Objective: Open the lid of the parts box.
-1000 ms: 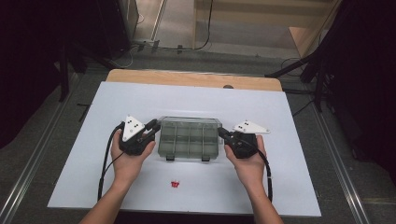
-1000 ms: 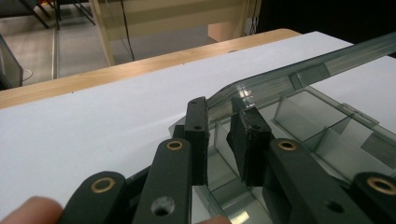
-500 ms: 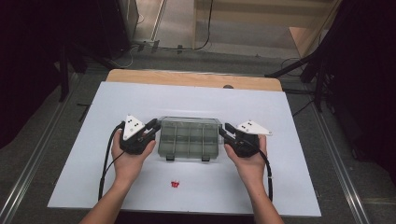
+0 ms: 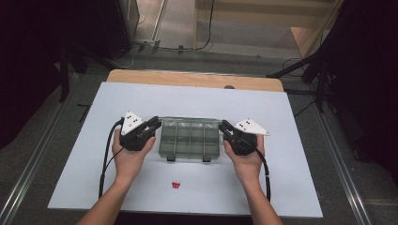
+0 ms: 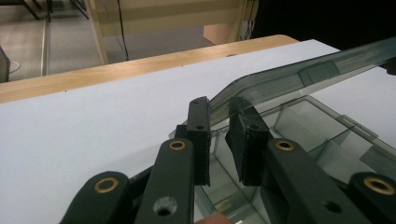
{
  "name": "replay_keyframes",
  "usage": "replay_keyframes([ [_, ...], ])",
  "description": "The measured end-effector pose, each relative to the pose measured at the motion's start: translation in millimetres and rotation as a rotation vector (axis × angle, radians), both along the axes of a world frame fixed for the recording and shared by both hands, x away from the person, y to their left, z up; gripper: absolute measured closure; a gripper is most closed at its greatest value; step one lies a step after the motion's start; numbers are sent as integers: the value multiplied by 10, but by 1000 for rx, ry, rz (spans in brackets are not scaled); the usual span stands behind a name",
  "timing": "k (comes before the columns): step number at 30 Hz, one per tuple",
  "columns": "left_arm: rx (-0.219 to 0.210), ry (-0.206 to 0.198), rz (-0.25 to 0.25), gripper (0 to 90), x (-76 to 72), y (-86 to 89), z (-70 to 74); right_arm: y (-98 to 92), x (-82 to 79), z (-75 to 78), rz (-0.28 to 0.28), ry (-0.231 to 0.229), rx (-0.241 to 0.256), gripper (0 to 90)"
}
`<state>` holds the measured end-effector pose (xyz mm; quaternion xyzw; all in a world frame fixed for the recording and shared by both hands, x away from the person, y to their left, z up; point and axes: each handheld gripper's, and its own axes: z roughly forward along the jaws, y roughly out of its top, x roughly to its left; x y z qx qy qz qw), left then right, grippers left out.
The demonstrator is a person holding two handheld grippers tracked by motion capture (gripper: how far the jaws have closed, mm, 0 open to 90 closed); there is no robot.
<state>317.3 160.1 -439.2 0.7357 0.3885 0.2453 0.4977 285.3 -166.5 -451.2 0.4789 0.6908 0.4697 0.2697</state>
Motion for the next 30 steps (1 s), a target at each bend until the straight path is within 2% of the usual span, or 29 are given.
replay_keyframes([
  [5,-4,15,5,769,65,-6,-12,-4,29,25,-4,6,1,808],
  [12,-2,47,19,748,191,-11,-116,-9,73,49,-14,16,23,814],
  [17,-8,39,6,784,232,-18,-121,-11,102,69,-14,22,25,816],
  [23,-1,27,17,813,251,-31,-117,-25,153,72,-10,18,30,805],
  [30,-8,31,20,820,279,-31,-114,-36,250,2,-12,13,25,791],
])
